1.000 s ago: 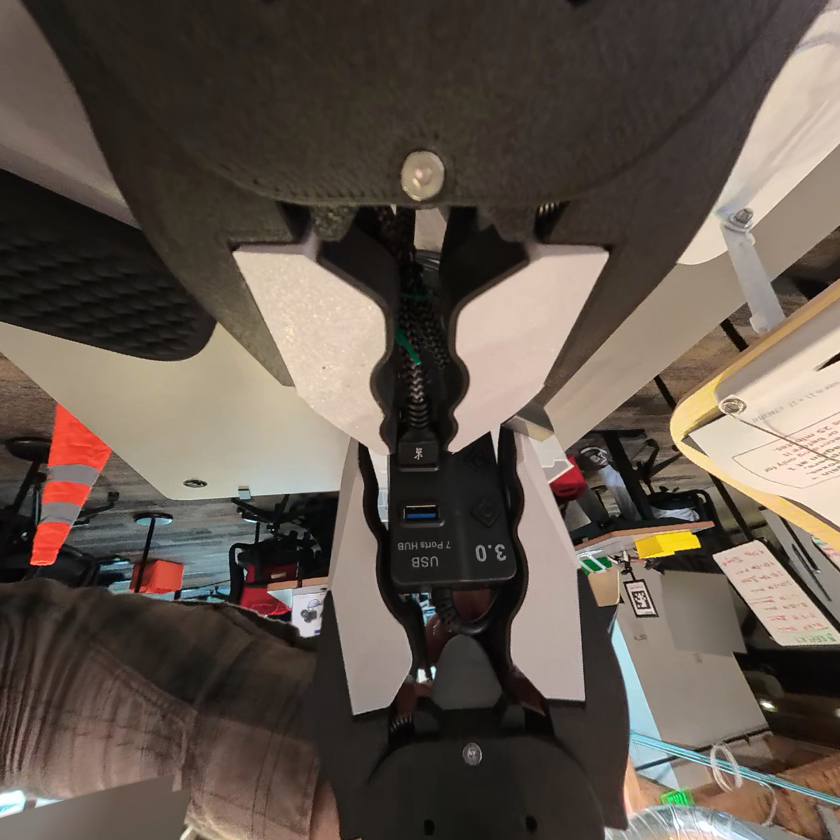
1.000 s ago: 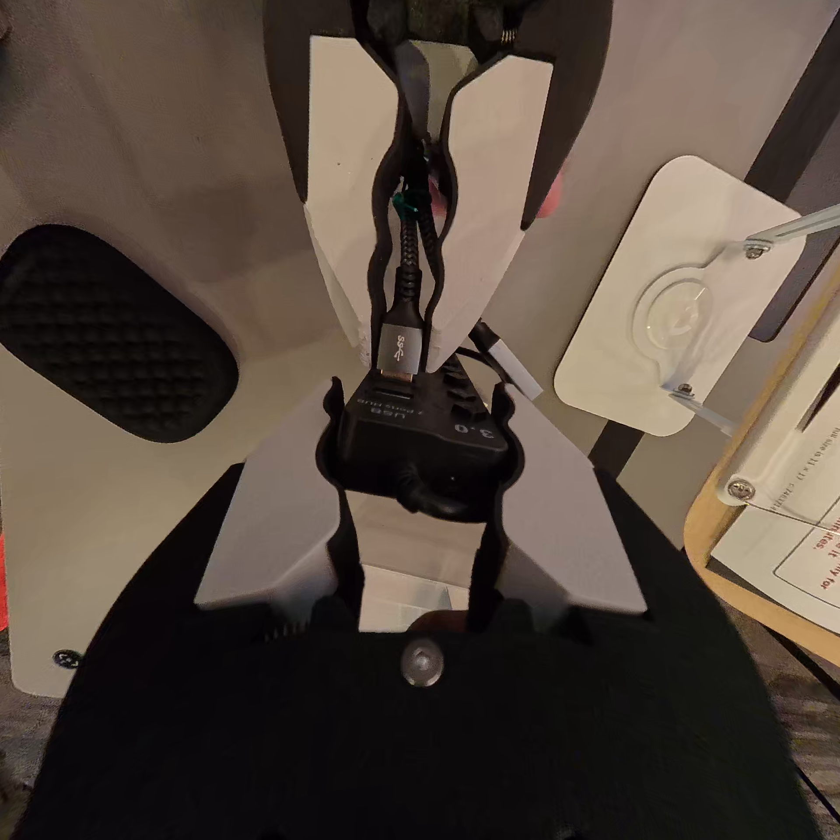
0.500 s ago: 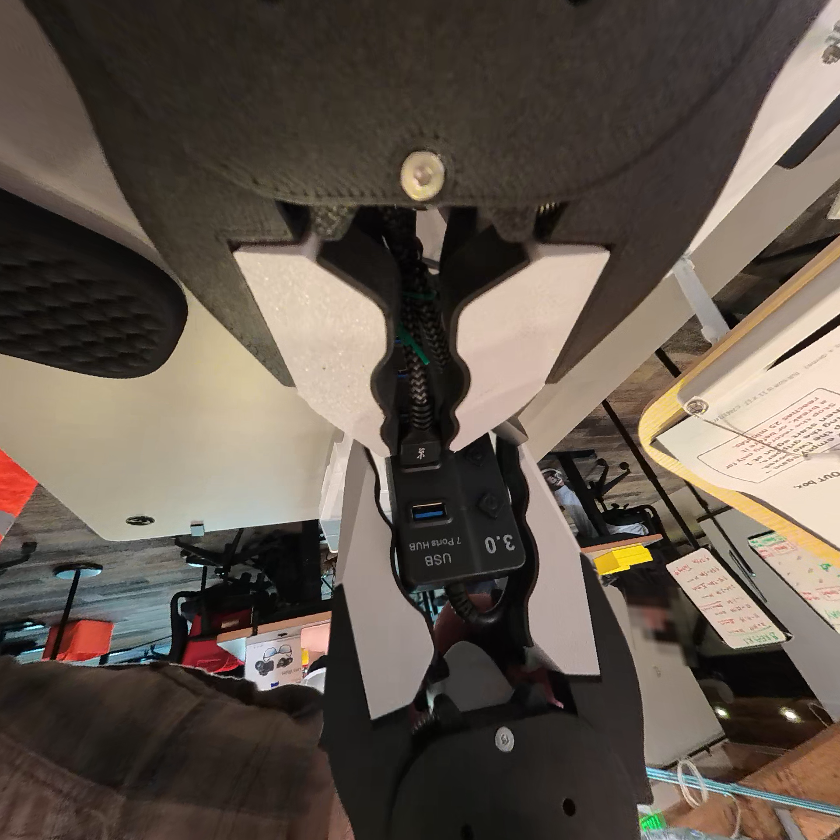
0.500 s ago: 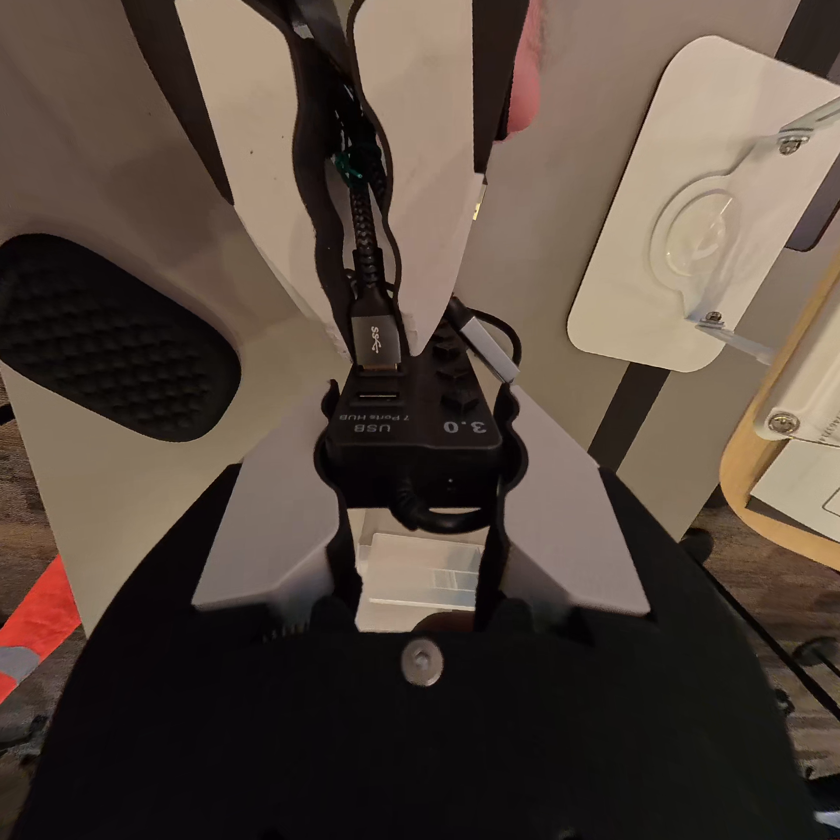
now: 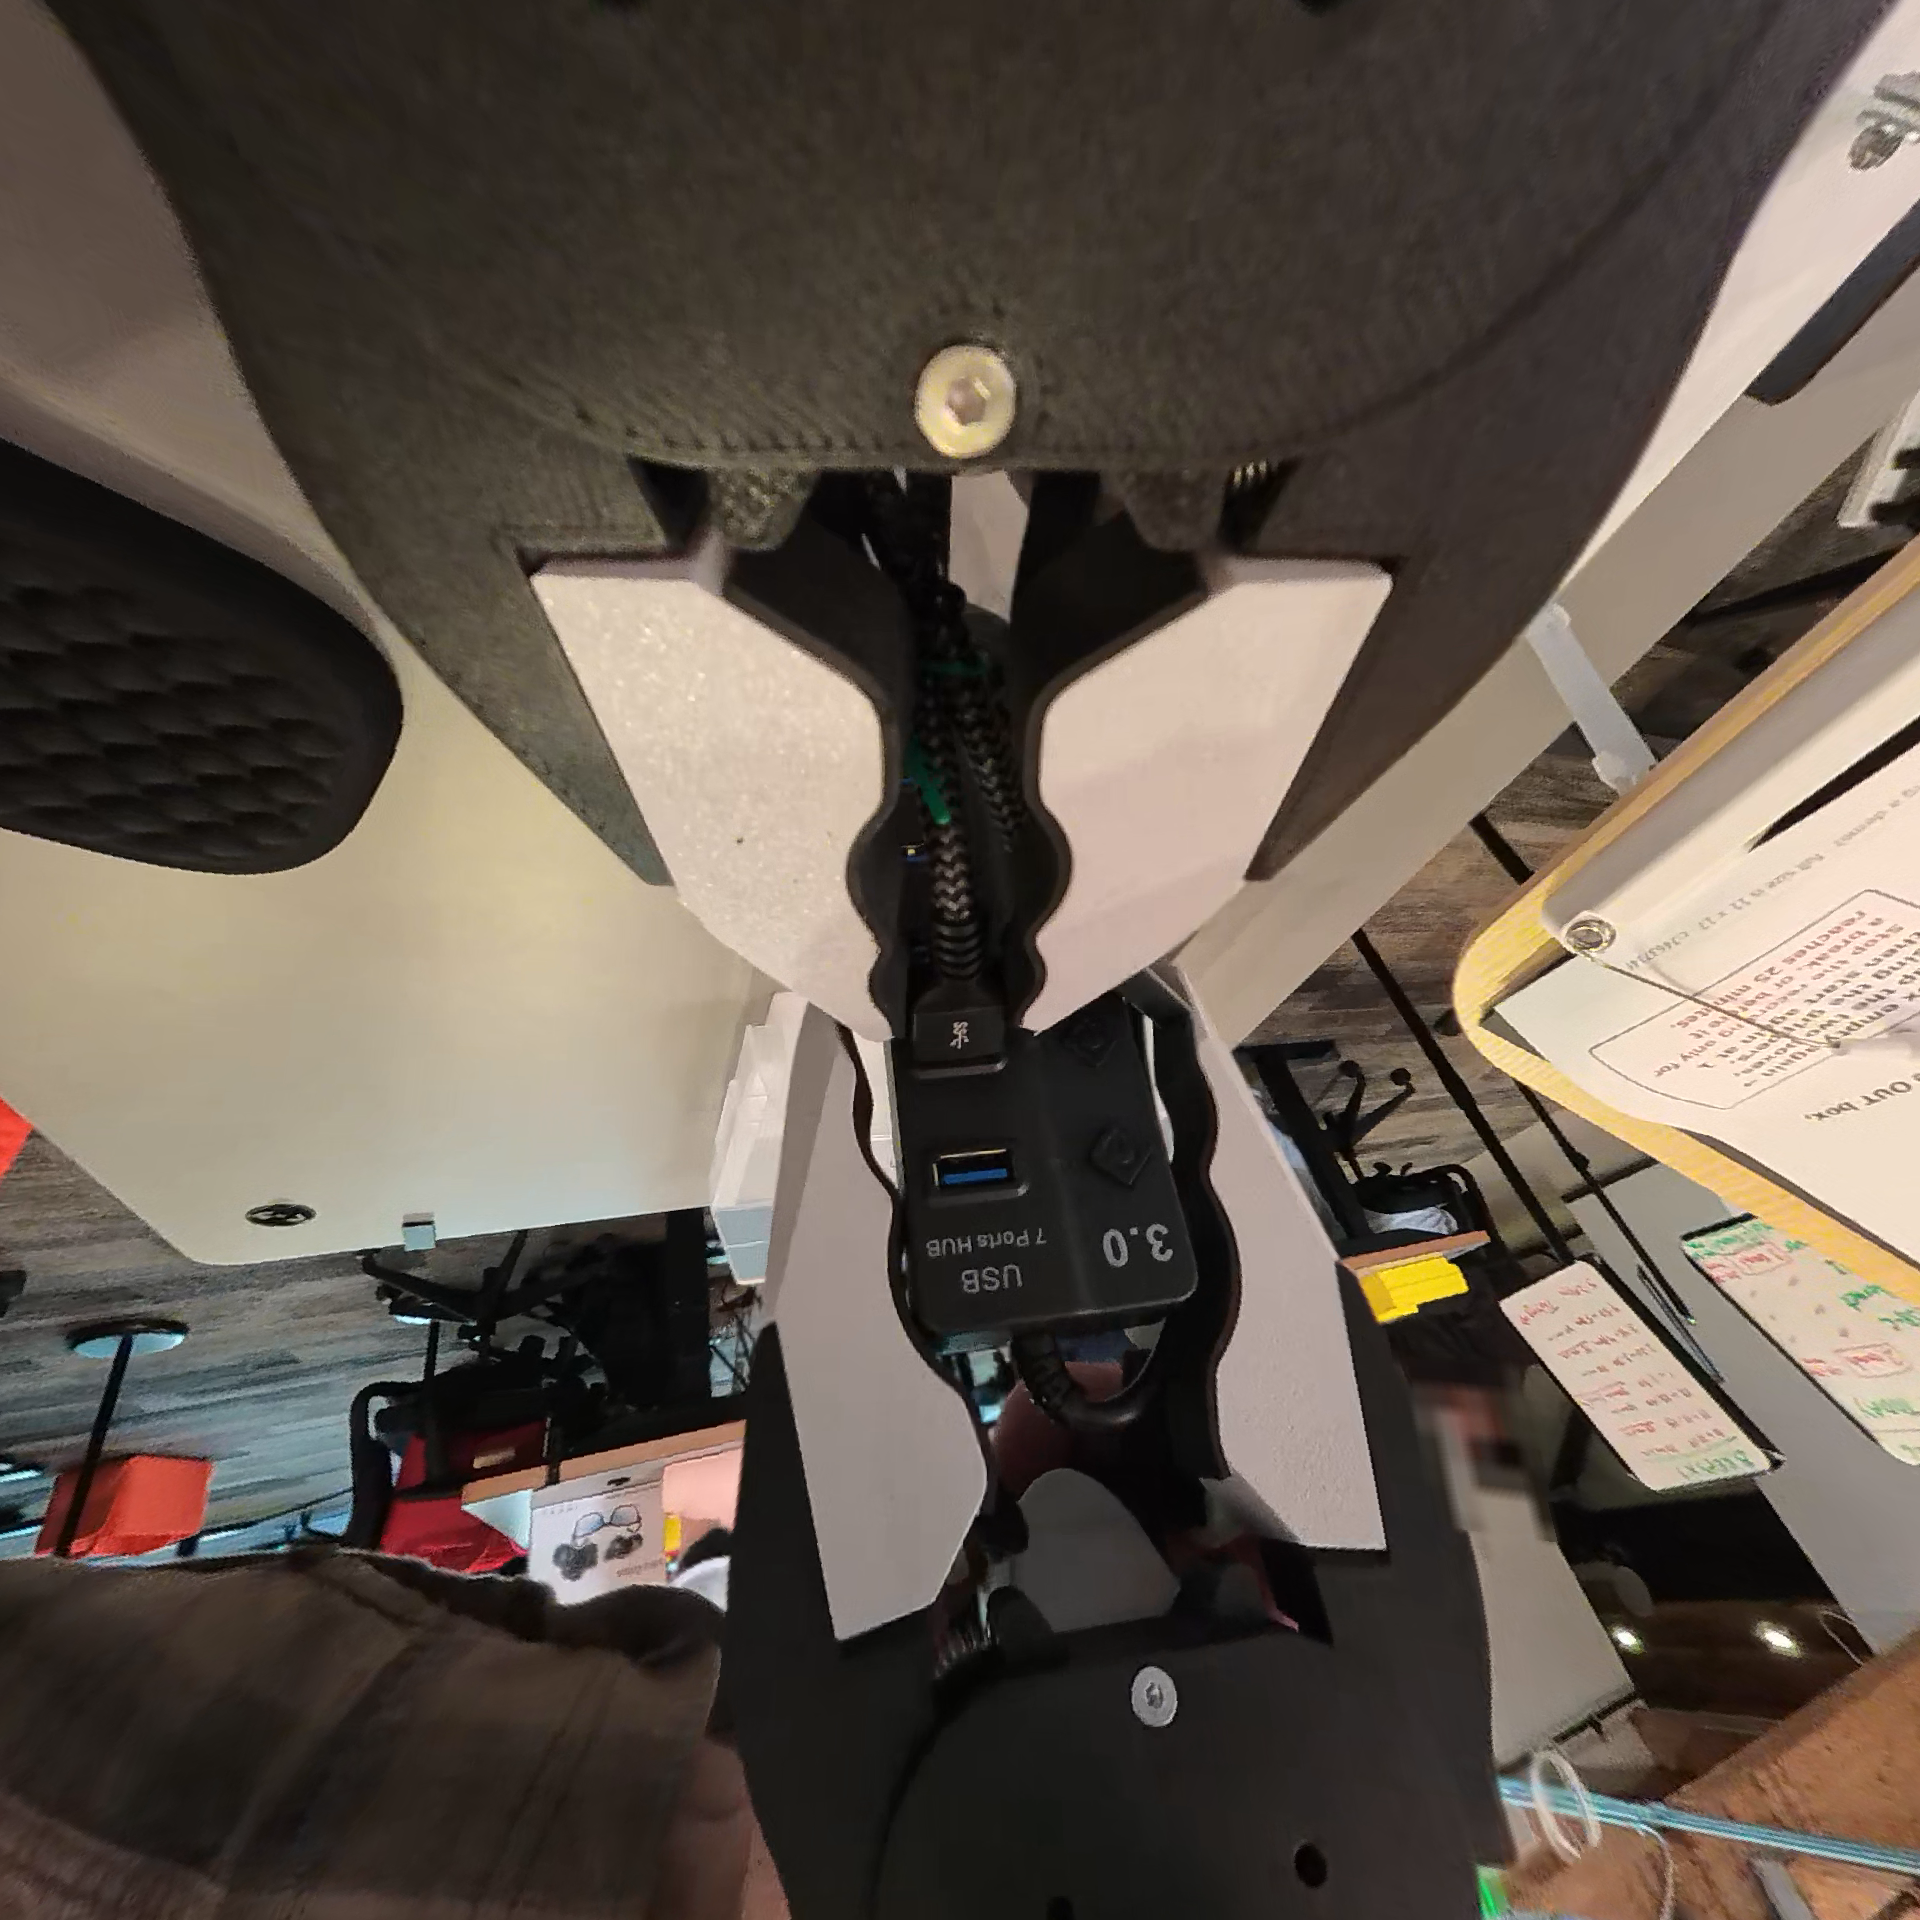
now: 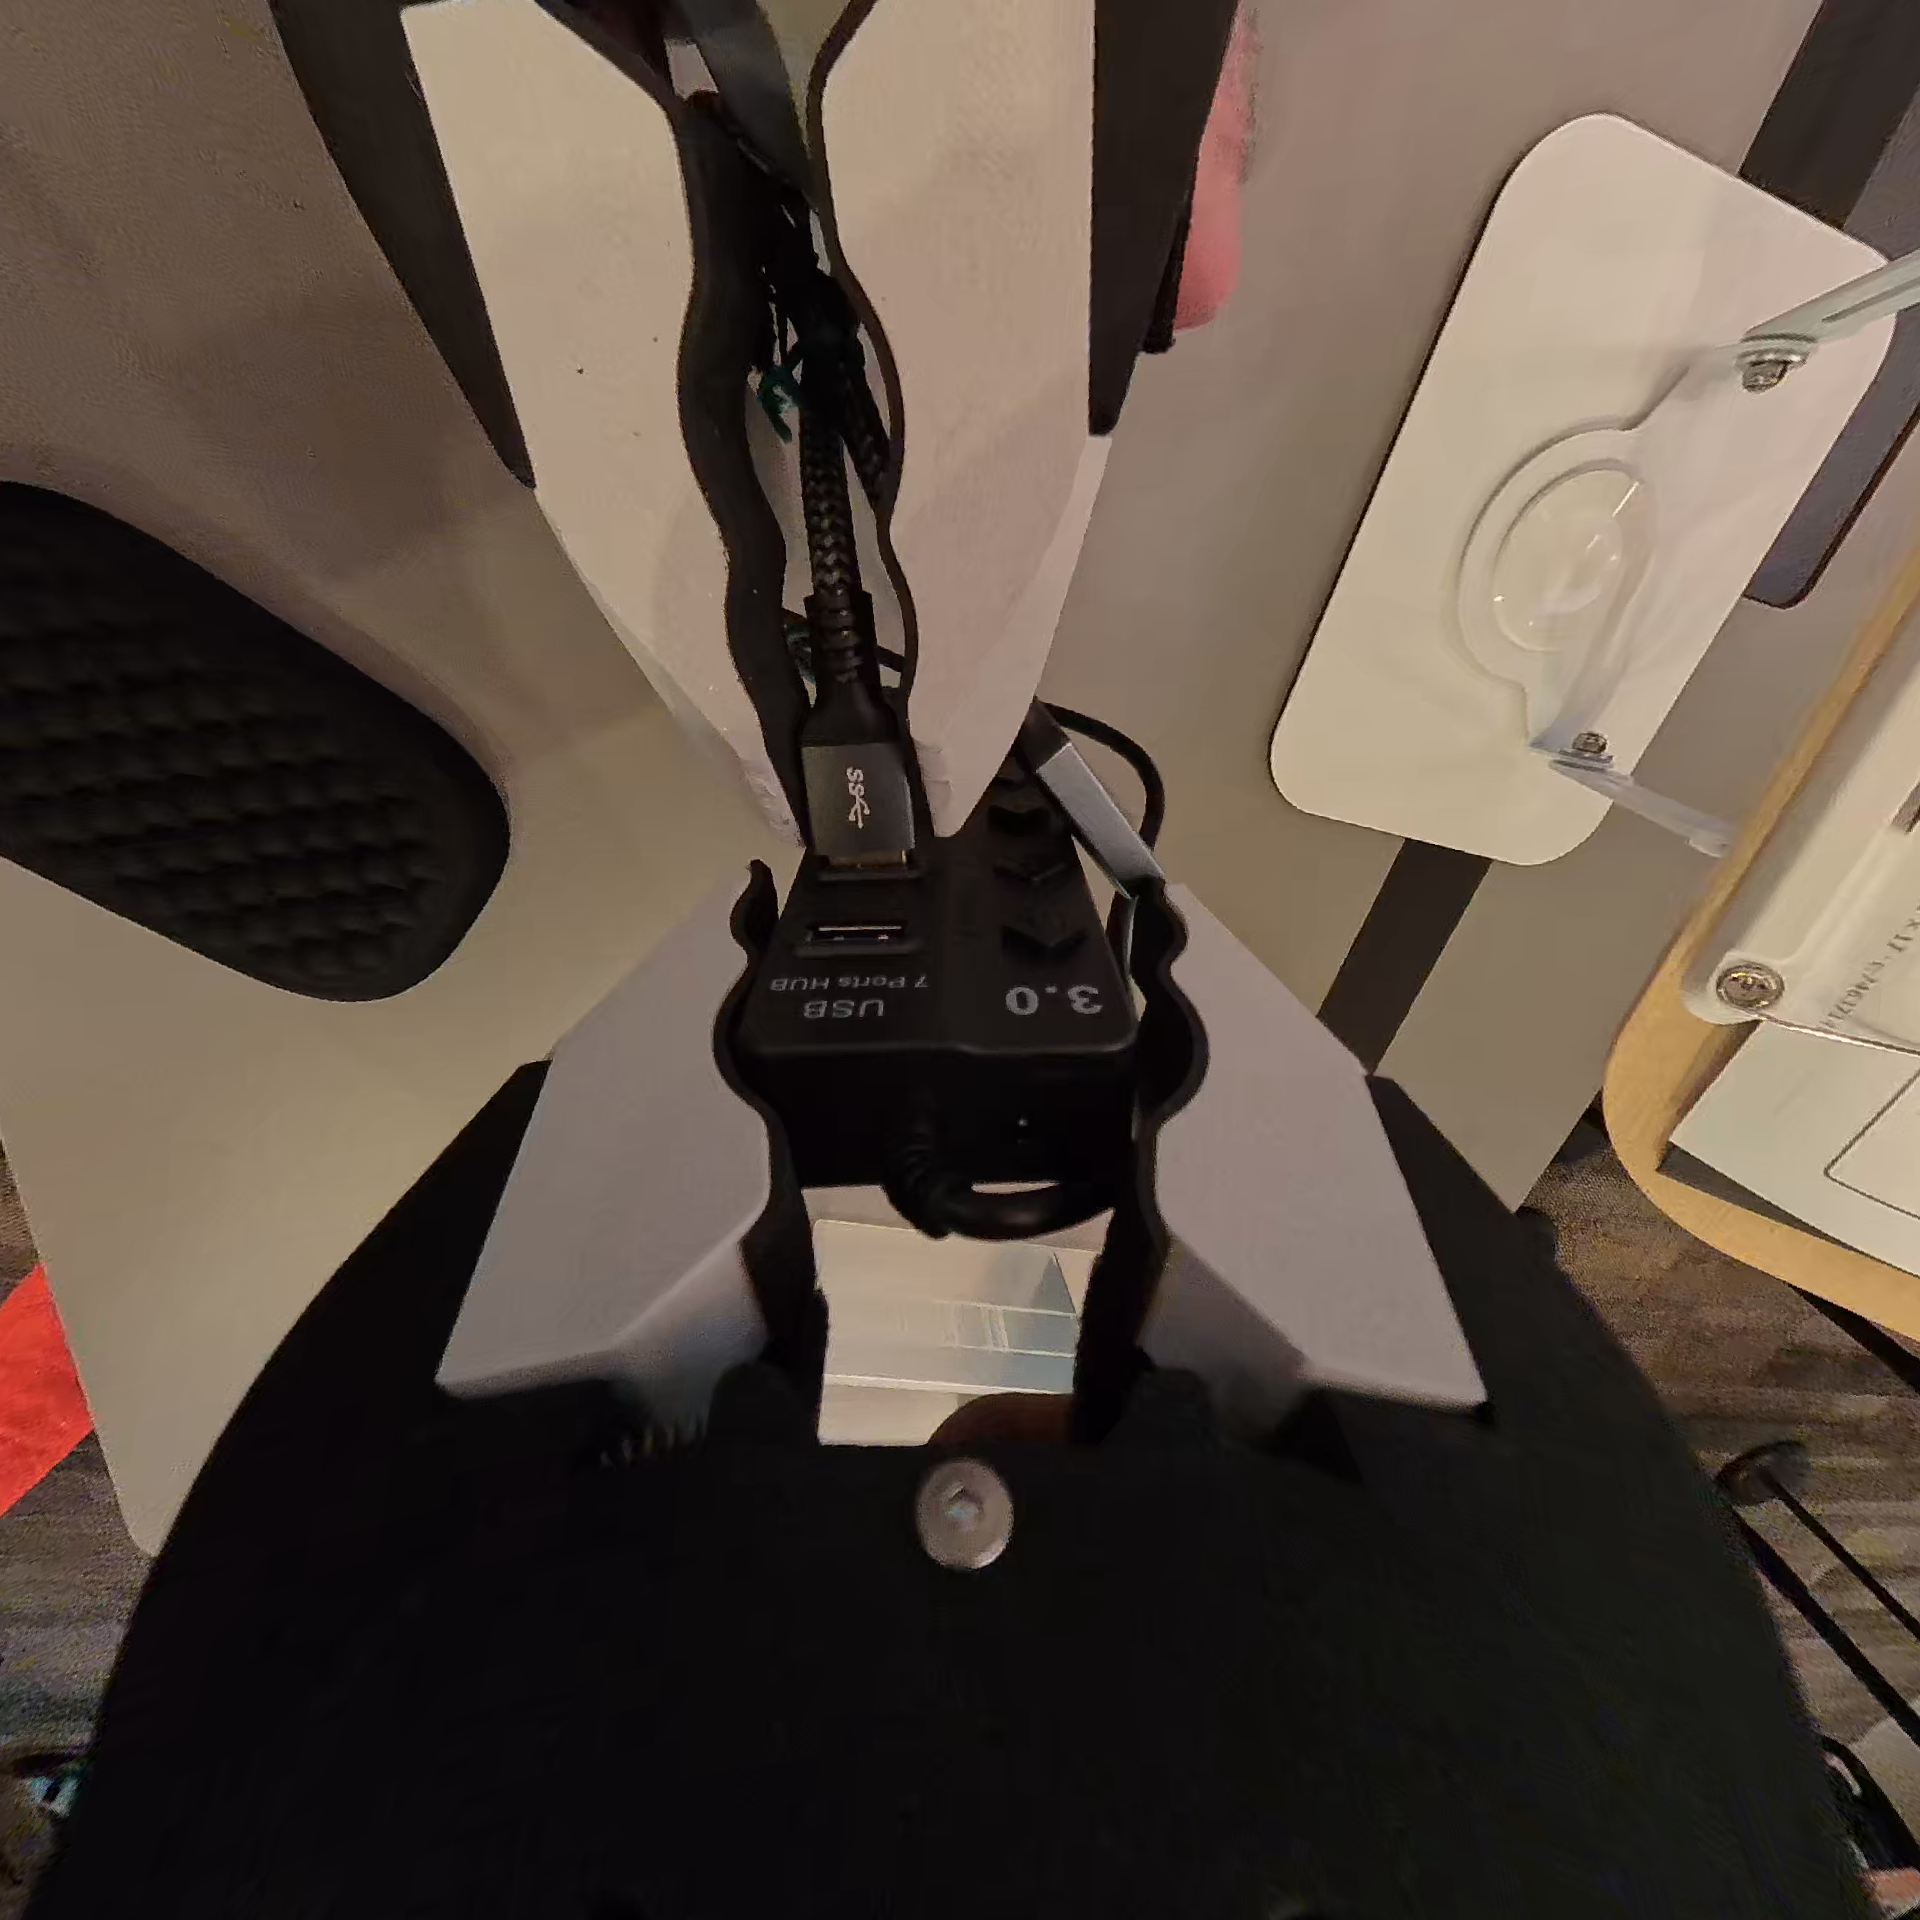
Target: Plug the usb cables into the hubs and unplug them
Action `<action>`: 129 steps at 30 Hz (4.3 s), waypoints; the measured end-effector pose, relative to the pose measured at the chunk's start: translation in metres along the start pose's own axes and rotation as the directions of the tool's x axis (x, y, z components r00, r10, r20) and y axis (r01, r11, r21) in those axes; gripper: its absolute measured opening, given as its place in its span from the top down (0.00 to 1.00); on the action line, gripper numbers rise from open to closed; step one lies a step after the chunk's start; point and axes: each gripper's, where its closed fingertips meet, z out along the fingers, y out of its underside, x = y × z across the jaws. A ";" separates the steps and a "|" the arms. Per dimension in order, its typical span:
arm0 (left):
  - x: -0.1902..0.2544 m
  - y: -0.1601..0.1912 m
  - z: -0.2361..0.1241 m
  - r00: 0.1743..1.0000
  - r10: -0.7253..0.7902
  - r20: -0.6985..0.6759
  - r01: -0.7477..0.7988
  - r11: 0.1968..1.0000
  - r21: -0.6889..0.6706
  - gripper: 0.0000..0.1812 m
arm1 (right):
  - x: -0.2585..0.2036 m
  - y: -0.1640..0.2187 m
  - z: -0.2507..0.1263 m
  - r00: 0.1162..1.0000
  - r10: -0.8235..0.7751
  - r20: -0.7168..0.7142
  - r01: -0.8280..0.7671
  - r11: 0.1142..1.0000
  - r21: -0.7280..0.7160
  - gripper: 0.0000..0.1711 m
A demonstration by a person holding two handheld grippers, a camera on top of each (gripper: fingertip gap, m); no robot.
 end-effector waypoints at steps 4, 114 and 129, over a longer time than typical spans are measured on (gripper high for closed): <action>0.000 -0.004 -0.001 0.996 -0.084 -0.038 0.085 0.996 0.040 0.80 | 0.000 -0.001 0.003 1.000 -0.010 0.004 0.010 1.000 0.017 0.61; 0.006 -0.001 -0.025 0.981 0.086 -0.171 -0.106 0.988 -0.114 0.91 | -0.010 -0.017 0.004 0.998 -0.060 0.027 0.057 0.995 0.083 0.62; 0.004 -0.011 -0.016 0.993 0.073 -0.087 -0.080 0.994 -0.077 0.91 | -0.007 -0.008 -0.004 0.999 -0.037 0.013 0.035 0.994 0.106 0.62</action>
